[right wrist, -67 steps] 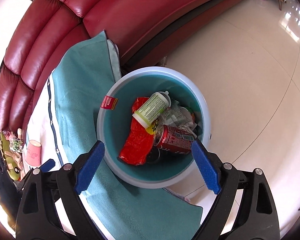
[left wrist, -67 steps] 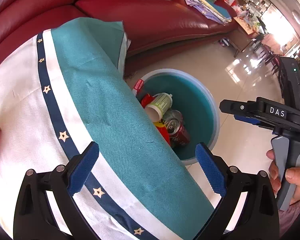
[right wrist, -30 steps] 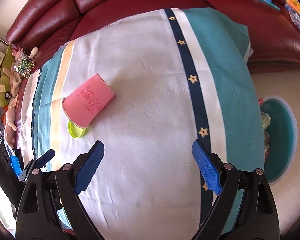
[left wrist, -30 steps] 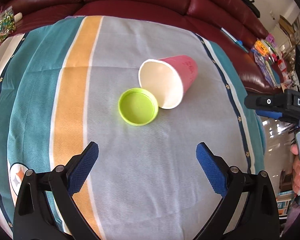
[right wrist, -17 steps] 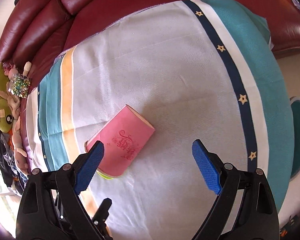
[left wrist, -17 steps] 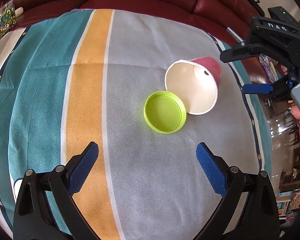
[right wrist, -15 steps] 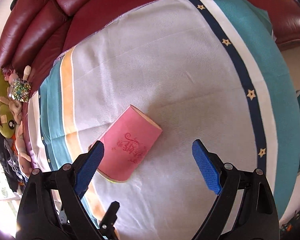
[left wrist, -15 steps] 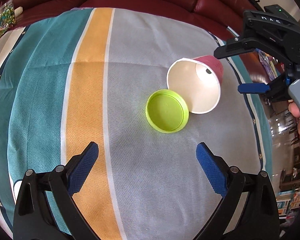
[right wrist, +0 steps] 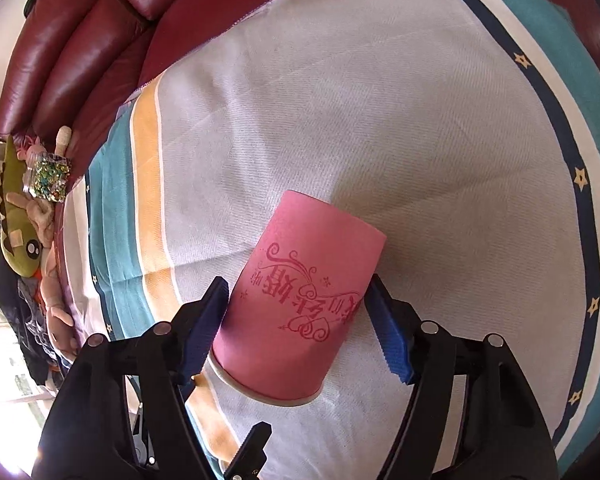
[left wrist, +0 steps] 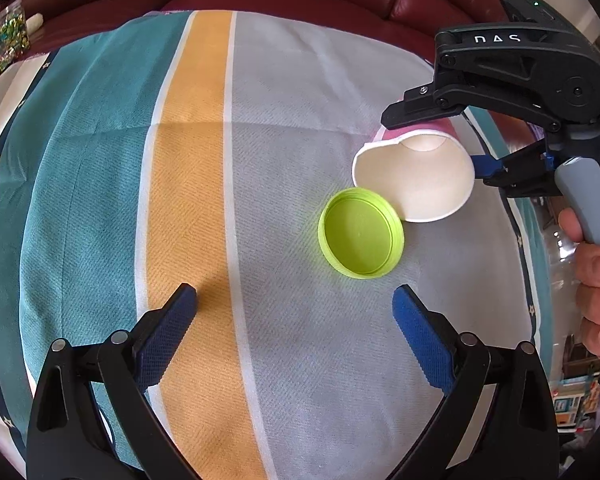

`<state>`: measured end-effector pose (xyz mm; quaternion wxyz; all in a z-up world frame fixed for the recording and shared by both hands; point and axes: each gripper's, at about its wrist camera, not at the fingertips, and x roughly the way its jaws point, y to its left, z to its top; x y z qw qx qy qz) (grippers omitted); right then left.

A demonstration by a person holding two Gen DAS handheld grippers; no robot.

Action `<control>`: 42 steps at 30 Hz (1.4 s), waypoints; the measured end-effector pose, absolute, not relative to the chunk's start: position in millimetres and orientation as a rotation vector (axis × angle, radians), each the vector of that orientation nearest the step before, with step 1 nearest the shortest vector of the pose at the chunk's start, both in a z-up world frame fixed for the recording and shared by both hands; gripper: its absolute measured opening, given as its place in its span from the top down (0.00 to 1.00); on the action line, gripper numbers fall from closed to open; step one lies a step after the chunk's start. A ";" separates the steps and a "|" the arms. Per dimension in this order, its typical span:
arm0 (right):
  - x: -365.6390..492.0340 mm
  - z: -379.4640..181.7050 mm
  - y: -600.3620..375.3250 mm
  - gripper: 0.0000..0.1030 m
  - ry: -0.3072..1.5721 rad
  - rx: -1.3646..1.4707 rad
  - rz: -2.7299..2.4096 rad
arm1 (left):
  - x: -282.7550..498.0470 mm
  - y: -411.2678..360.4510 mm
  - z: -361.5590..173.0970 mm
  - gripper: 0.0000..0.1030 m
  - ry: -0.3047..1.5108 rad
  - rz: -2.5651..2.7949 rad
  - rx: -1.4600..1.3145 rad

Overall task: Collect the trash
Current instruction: 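Grasp the pink paper cup with the right tool while the left tool grasps the yellow-green lid, then carry the pink cup and yellow-green lid over the teal bin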

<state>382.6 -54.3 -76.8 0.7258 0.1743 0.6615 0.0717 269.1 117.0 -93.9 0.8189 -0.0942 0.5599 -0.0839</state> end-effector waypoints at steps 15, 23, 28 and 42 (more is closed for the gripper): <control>352.1 -54.7 -119.0 0.40 1.388 0.239 0.148 | 277.0 71.3 -95.1 0.05 1.167 -0.193 -0.019; 333.5 -54.5 -142.1 0.40 1.360 0.209 0.161 | 275.8 41.5 -94.6 0.46 1.100 -0.170 0.104; 321.5 -53.7 -160.3 0.40 1.352 0.241 0.194 | 276.1 48.5 -89.6 0.45 1.127 -0.164 0.018; 276.7 -31.1 -261.6 0.40 1.259 0.418 0.174 | 257.7 -20.0 -35.3 0.45 1.077 -0.260 0.037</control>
